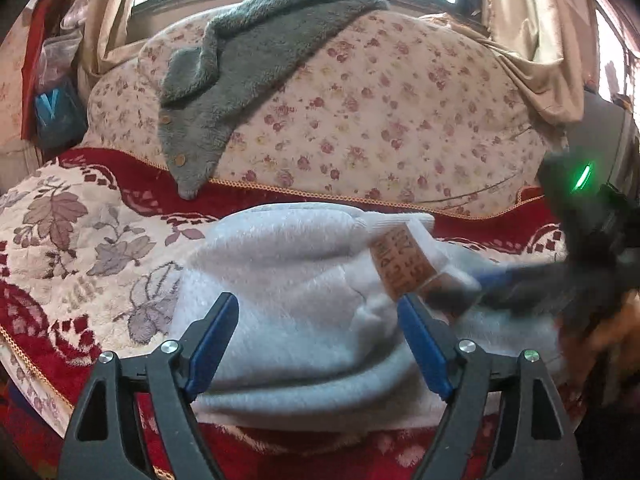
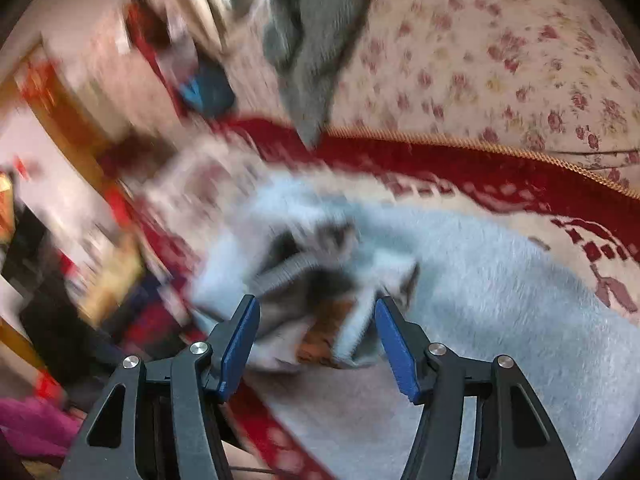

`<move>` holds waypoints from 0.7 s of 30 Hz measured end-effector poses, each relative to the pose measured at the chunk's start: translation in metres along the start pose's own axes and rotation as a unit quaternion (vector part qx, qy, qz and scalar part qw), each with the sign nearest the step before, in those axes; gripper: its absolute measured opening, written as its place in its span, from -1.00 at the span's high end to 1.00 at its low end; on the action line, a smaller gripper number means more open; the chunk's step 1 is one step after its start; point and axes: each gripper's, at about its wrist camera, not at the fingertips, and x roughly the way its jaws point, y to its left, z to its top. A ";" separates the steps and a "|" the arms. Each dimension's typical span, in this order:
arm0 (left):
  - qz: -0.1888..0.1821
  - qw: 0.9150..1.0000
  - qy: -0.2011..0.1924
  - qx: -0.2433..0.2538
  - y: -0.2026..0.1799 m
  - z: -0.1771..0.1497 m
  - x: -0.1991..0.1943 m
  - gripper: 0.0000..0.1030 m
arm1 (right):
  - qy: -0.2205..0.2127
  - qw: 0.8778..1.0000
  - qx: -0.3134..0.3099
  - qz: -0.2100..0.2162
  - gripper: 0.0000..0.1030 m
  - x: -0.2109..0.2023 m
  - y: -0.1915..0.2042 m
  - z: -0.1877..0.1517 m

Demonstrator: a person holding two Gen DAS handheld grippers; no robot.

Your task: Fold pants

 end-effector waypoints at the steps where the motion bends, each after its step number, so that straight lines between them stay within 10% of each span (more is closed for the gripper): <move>1: -0.002 1.000 0.002 0.001 -0.002 0.002 0.003 -0.58 | 0.028 0.999 0.013 -0.027 -0.13 0.016 -0.005 -0.005; 13: -0.031 0.998 0.035 0.038 -0.046 0.005 0.066 -0.51 | 0.001 0.995 0.093 -0.042 -0.13 -0.027 -0.033 -0.028; 16: -0.041 0.998 0.052 0.016 -0.042 0.007 0.074 0.35 | -0.005 0.993 0.107 -0.040 -0.14 -0.039 -0.042 -0.030; 21: -0.090 0.995 0.046 0.014 -0.044 0.010 0.053 0.80 | -0.039 0.992 0.118 -0.038 -0.14 -0.058 -0.046 -0.024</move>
